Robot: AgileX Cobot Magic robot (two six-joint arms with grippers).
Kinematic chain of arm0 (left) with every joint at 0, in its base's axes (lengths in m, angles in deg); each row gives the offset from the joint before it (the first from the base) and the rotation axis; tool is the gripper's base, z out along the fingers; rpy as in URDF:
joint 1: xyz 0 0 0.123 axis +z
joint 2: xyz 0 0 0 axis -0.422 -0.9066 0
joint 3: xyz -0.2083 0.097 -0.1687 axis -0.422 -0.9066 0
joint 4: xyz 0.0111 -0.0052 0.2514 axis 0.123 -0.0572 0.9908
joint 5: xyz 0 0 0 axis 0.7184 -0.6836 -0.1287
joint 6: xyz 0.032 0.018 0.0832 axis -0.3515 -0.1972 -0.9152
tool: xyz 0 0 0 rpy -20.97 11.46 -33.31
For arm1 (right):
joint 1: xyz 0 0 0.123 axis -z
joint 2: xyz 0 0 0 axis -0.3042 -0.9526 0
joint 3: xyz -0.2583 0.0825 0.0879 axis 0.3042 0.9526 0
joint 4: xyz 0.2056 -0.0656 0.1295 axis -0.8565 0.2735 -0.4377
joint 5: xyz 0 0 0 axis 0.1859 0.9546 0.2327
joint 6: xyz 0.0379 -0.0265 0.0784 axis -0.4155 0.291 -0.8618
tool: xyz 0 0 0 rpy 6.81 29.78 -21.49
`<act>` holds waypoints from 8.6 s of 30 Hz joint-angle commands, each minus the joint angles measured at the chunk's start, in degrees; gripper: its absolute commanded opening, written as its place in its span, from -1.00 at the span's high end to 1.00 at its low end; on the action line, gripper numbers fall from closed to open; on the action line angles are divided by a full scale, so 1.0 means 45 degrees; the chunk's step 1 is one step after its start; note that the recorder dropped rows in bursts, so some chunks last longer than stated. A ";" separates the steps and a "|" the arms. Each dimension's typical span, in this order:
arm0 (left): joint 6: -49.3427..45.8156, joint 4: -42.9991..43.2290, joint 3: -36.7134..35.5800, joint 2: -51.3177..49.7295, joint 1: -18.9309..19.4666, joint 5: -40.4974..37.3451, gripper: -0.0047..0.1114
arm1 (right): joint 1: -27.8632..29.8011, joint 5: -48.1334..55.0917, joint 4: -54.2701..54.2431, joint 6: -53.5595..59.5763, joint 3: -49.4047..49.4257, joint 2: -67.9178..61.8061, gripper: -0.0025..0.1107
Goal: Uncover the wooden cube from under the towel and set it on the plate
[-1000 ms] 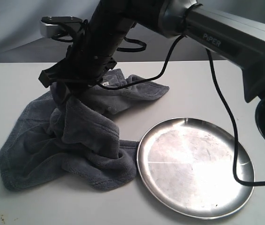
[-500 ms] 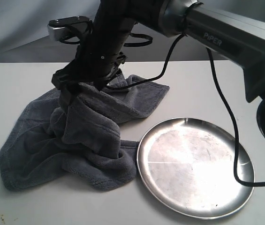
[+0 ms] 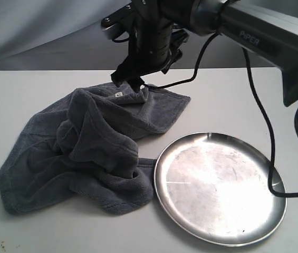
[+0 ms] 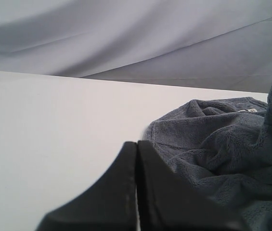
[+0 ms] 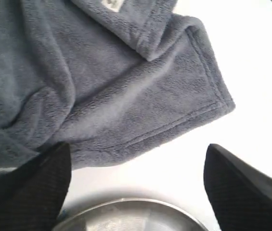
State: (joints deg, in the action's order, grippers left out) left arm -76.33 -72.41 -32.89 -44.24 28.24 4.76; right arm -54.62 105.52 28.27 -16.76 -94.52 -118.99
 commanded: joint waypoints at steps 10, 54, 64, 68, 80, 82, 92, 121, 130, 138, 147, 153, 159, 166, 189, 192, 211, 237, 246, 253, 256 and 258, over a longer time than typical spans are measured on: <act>-0.0007 -0.0055 -0.0055 0.0038 0.0005 0.0126 0.92 | 0.2770 0.0020 -0.2067 -0.3081 -0.0025 -0.1116 -0.28; -0.0007 -0.0055 -0.0055 0.0038 0.0005 0.0126 0.92 | 0.2770 -0.2055 -0.1391 -0.5167 -0.0025 -0.3982 0.39; -0.0007 -0.0055 -0.0055 0.0038 0.0005 0.0126 0.92 | 0.2770 -0.2096 -0.1652 -0.4528 -0.0025 -0.3704 0.96; -0.0007 -0.0055 -0.0055 0.0038 0.0005 0.0126 0.92 | 0.2770 -0.2199 -0.1929 -0.4116 -0.0025 -0.3252 0.96; -0.0007 -0.0055 -0.0055 0.0038 0.0005 0.0126 0.92 | 0.2746 -0.2280 -0.2146 -0.3601 -0.0025 -0.2144 0.96; -0.0007 -0.0055 -0.0055 0.0038 0.0005 0.0126 0.92 | 0.2746 -0.2374 -0.2212 -0.3463 -0.0025 -0.1882 0.96; -0.0007 -0.0055 -0.0055 0.0038 0.0005 0.0126 0.92 | 0.2724 -0.3189 -0.3232 -0.2790 -0.0025 -0.0942 0.96; -0.0007 -0.0055 -0.0055 0.0038 0.0005 0.0126 0.92 | -0.1003 -0.4951 -0.4765 0.0258 -0.0025 0.1051 0.96; -0.0007 -0.0055 -0.0055 0.0038 0.0005 0.0126 0.92 | -0.3005 -0.5888 -0.4765 0.2624 -0.0025 0.1081 0.96; -0.0007 -0.0055 -0.0055 0.0038 0.0005 0.0126 0.92 | -0.3916 -0.6168 -0.4765 0.3436 -0.0025 0.1081 0.96; -0.0007 -0.0055 -0.0055 0.0038 0.0005 0.0126 0.92 | -0.4639 -0.6813 -0.5742 0.3903 -0.0025 0.1081 0.96; -0.0007 -0.0055 -0.0055 0.0038 0.0005 0.0126 0.92 | -0.5092 -0.7060 -0.5987 0.4031 -0.0025 0.1058 0.96; -0.0007 -0.0055 -0.0055 0.0038 0.0005 0.0126 0.92 | -0.5147 -0.7088 -0.6782 0.4064 -0.0025 0.1058 0.96; -0.0007 -0.0055 -0.0055 0.0038 0.0005 0.0126 0.92 | -0.5147 -0.7088 -0.9849 0.5503 -0.0025 0.1058 0.96; -0.0007 -0.0055 -0.0055 0.0038 0.0005 0.0126 0.92 | -0.5895 -0.7534 -1.0943 0.6595 -0.0025 0.0203 0.96; -0.0007 -0.0055 -0.0055 0.0038 0.0005 0.0126 0.92 | -0.5845 -0.7678 -1.0012 0.6435 -0.0025 0.0203 0.96; -0.0007 -0.0055 -0.0055 0.0038 0.0005 0.0126 0.92 | -0.4980 -0.5276 -0.3499 0.1709 -0.0025 -0.0420 0.96; -0.0007 -0.0055 -0.0055 0.0038 0.0005 0.0126 0.92 | -0.4703 -0.2622 -0.1965 -0.0636 -0.0025 -0.2729 0.18; -0.0007 -0.0055 -0.0055 0.0038 0.0005 0.0126 0.92 | -0.4727 -0.2491 -0.2014 -0.0245 -0.0106 -0.2320 -0.40; -0.0007 -0.0055 -0.0055 0.0038 0.0005 0.0126 0.92 | -0.4727 -0.2385 -0.2289 0.0152 -0.0106 -0.1620 -0.52; -0.0007 -0.0055 -0.0055 0.0038 0.0005 0.0126 0.92 | -0.4727 -0.2396 -0.2285 0.0478 -0.0106 -0.1305 -0.52; -0.0007 -0.0055 -0.0055 0.0038 0.0005 0.0126 0.92 | -0.4727 -0.2364 -0.2285 0.1146 -0.0106 -0.1123 -0.52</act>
State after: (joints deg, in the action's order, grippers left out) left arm -76.33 -72.41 -32.89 -44.24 28.24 4.76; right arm -76.01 94.46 18.27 -14.13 -94.63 -125.56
